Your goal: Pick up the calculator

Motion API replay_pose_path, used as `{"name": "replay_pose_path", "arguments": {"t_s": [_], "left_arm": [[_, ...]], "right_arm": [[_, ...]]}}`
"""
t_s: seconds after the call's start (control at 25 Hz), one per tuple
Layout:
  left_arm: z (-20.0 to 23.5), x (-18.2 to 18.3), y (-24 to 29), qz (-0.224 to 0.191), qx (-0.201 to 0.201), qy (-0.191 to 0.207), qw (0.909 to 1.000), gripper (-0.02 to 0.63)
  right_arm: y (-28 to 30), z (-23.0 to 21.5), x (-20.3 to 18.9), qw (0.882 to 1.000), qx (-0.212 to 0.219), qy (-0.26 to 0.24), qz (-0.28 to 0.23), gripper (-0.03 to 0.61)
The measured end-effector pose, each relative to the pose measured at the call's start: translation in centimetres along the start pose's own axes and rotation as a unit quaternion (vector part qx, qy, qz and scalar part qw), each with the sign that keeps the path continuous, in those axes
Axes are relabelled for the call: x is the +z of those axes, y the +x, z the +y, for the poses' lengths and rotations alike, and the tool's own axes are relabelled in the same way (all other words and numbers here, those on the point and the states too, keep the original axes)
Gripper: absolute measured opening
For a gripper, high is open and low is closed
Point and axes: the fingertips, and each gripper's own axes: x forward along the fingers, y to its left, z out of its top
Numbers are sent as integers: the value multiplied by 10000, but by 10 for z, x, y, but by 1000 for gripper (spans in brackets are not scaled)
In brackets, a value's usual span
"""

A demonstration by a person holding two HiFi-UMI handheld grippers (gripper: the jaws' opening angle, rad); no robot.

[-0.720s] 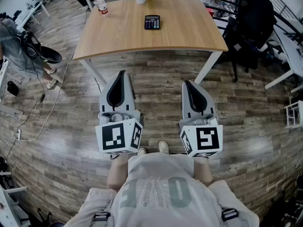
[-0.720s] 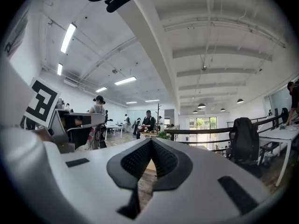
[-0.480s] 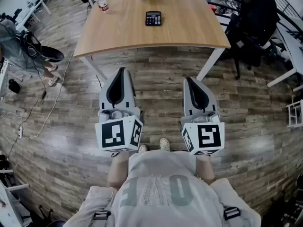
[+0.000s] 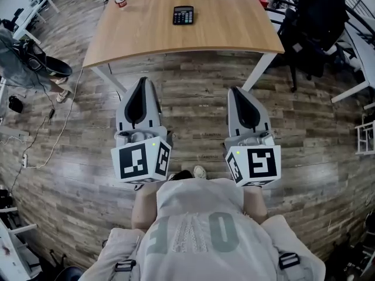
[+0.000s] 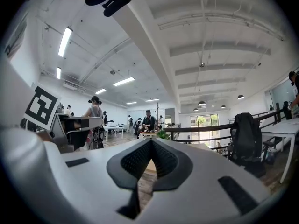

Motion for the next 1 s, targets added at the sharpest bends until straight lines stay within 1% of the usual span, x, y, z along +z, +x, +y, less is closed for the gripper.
{"name": "replay_pose_path", "arguments": {"t_s": [0.12, 0.28, 0.36, 0.52, 0.6, 0.68, 0.88, 1.0], "left_arm": [[0, -6, 6, 65, 74, -12, 10000, 9], [7, -15, 23, 121, 164, -77, 9998, 9], [13, -16, 38, 58, 177, -94, 9998, 9], [26, -18, 82, -193, 135, -51, 9997, 9], [31, -25, 109, -252, 28, -125, 9996, 9], [36, -31, 134, -214, -47, -189, 9996, 9], [61, -40, 200, -140, -151, -288, 9994, 9], [81, -48, 238, -98, -148, -391, 9991, 9]], "right_arm": [[5, -10, -5, 10000, 63, 10, 55, 17], [19, -24, -16, 9998, 0, 120, 180, 17], [29, -29, -20, 9997, -7, 132, 205, 17], [57, -46, -20, 9999, -112, 26, 46, 17], [78, -58, -21, 9997, -239, -35, 14, 17], [103, -65, -25, 9995, -312, -4, 76, 17], [178, -72, -26, 9996, -232, -69, 173, 17], [222, -79, -29, 9994, -256, -57, 228, 17]]}}
